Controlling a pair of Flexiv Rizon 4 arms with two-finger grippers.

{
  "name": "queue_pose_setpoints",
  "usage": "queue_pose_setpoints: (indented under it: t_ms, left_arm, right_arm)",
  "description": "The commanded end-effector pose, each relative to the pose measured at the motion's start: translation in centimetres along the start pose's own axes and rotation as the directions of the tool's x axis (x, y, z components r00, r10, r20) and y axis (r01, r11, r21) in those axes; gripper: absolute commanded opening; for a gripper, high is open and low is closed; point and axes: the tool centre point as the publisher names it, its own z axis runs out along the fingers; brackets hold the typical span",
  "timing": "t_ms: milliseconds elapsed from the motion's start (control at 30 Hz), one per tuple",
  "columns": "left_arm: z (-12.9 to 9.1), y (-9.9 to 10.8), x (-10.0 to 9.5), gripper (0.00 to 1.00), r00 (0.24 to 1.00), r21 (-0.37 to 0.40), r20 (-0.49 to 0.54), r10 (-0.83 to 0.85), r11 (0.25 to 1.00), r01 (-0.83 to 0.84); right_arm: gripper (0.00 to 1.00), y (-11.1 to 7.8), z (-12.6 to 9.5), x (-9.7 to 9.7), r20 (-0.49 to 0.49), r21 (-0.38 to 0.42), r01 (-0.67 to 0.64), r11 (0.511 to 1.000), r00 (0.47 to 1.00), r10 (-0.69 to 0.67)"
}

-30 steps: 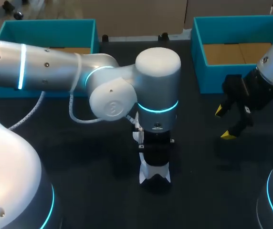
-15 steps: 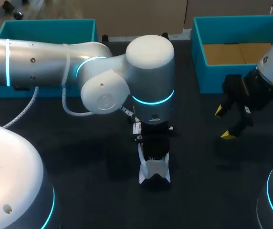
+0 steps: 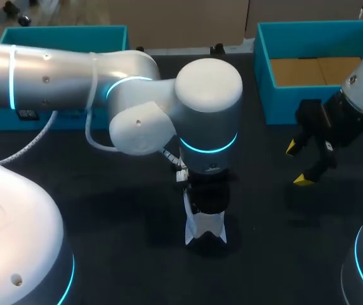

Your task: Take the shoe out of the shoebox, open the shoe tongue, remove and reinsert the insole, then place the shoe into the shoebox

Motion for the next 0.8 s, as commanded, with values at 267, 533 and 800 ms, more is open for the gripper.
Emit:
queue_pose_setpoints:
  t_ms: [267,533,800]
  left_arm:
    - [0.5,-0.1,0.4,0.73,0.999,-0.022,-0.021,-0.024,0.999,0.024]
    - [0.7,-0.1,0.4,1.0,0.999,-0.016,-0.026,-0.036,0.999,0.035]
    - [-0.3,0.5,0.1,1.0,0.999,-0.003,-0.003,-0.036,0.999,0.036]
  right_arm:
    - [1.0,0.0,0.1,0.1,0.002,0.002,0.0,1.0,1.0,0.0]
    - [1.0,0.0,0.1,0.1,0.002,0.002,0.0,1.0,1.0,0.0]
    - [1.0,0.0,0.1,0.1,0.002,0.002,0.0,1.0,1.0,0.0]
